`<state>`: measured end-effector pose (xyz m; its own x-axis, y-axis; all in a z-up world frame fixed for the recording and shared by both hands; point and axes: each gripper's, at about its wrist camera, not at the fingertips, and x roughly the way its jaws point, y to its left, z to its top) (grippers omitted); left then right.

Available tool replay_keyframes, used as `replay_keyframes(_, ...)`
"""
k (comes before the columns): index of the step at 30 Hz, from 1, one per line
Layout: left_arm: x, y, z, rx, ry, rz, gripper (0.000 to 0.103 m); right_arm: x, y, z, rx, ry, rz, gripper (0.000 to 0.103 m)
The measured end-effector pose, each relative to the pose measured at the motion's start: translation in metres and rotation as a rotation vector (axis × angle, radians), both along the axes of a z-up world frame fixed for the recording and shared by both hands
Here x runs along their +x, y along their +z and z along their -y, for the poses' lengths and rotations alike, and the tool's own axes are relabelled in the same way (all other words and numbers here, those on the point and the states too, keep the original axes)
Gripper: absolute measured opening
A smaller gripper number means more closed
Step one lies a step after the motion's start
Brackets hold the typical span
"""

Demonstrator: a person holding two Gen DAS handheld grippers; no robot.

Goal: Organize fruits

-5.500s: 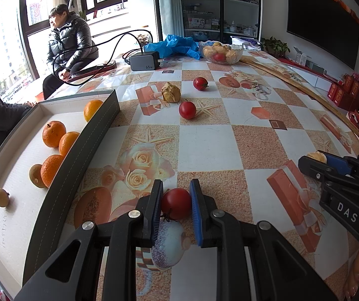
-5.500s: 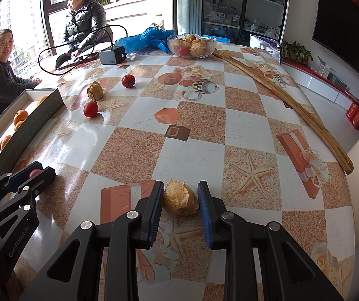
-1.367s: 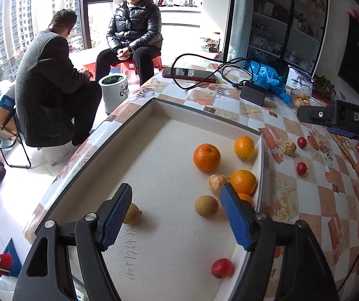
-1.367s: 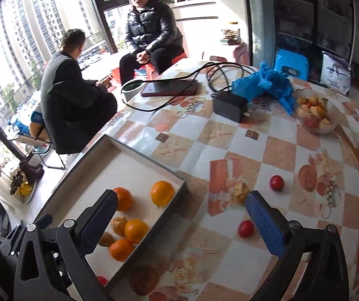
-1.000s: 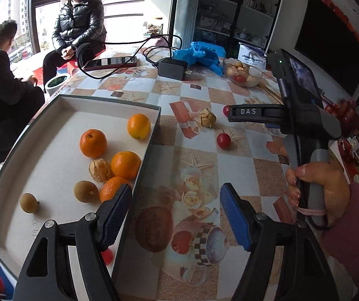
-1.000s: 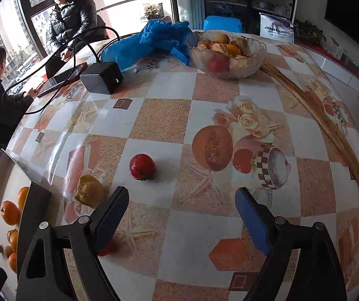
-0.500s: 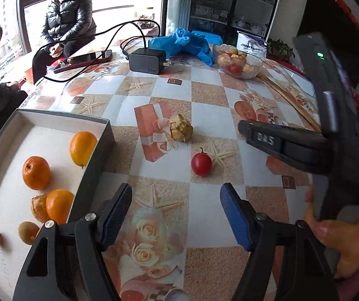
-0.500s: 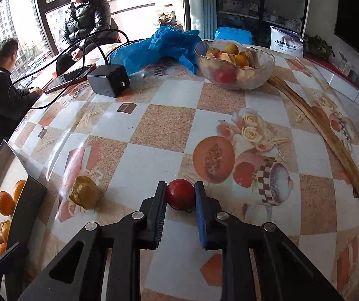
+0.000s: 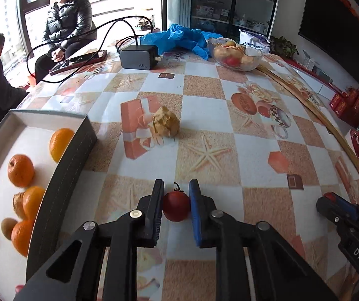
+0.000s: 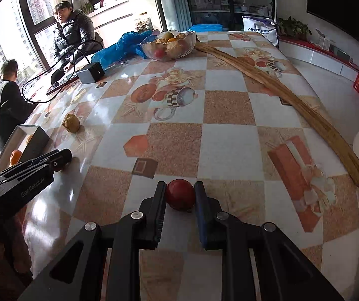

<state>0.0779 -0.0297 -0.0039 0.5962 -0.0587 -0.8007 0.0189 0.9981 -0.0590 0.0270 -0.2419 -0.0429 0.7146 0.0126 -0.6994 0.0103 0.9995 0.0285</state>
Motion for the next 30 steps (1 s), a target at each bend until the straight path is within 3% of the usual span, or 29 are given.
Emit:
replay_keyframes(4, -0.056, -0.001, -0.014, -0.043, 0.023, 0.026, 0.022, -0.027, -0.007, -0.008, -0.012, -0.013, 0.028, 0.023)
replay_keyframes(8, -0.083, -0.004, -0.002, 0.040, 0.014, 0.072, 0.022, -0.046, -0.014, -0.020, -0.077, -0.020, 0.076, 0.023)
replay_keyframes(10, -0.085, -0.005, 0.004, 0.078, 0.013, 0.092, 0.022, -0.046, -0.015, -0.023, -0.092, -0.012, 0.077, 0.023)
replay_keyframes(21, -0.085, -0.006, 0.009, 0.122, 0.002, 0.105, 0.022, -0.046, -0.015, -0.019, -0.085, -0.024, 0.081, 0.023)
replay_keyframes(30, -0.085, -0.006, 0.009, 0.115, 0.002, 0.105, 0.022, -0.046, -0.016, -0.020, -0.088, -0.025, 0.081, 0.023)
